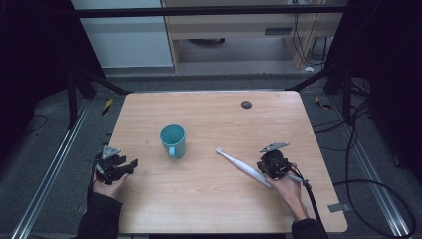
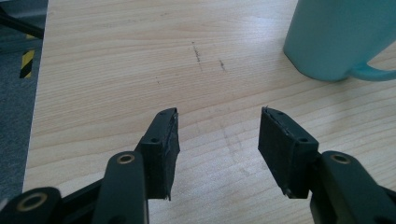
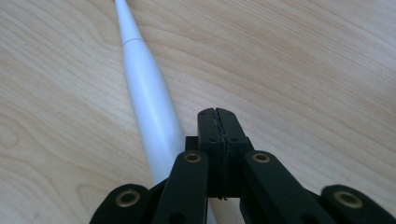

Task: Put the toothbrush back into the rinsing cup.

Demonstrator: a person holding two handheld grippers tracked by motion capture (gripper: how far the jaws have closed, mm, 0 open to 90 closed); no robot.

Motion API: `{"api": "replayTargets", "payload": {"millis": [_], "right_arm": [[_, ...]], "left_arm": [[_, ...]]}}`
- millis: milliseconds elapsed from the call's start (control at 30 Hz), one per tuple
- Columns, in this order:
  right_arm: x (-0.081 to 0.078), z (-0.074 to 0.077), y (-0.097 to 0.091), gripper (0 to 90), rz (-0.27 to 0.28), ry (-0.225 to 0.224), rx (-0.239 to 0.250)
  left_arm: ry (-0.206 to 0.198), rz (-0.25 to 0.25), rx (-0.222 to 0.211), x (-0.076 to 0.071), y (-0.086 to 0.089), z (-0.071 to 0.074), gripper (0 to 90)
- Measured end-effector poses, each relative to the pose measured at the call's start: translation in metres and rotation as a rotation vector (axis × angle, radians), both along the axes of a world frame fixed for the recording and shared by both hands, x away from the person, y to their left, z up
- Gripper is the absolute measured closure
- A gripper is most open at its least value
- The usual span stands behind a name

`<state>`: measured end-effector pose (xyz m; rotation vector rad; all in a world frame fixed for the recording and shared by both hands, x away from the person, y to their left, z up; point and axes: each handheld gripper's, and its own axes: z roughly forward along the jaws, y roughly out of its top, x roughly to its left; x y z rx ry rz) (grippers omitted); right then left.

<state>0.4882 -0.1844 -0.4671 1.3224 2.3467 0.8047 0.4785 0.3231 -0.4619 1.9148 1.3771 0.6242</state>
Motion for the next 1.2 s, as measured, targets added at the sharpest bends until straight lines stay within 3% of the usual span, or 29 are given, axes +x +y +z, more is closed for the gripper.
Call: {"api": "replayTargets", "payload": {"millis": [333, 633, 800, 900, 1200], "right_arm": [[-0.014, -0.003, -0.006, 89.9, -0.007, 0.011, -0.021], [-0.015, -0.003, -0.007, 89.8, -0.007, 0.004, -0.031], [-0.020, 0.005, -0.006, 89.8, 0.012, -0.029, 0.030], [-0.023, 0.007, -0.003, 90.0, 0.036, -0.014, 0.090], [-0.024, 0.004, 0.003, 90.0, 0.053, -0.007, 0.052]], "left_arm": [[-0.001, 0.000, 0.000, -0.001, 0.001, 0.001, 47.7], [-0.002, 0.001, 0.000, -0.001, 0.001, 0.001, 47.8], [-0.002, 0.000, 0.001, -0.001, 0.001, 0.001, 48.0], [-0.002, -0.001, 0.001, -0.001, 0.001, 0.001, 48.1], [-0.005, 0.002, -0.003, -0.001, 0.001, 0.002, 48.2]]}}
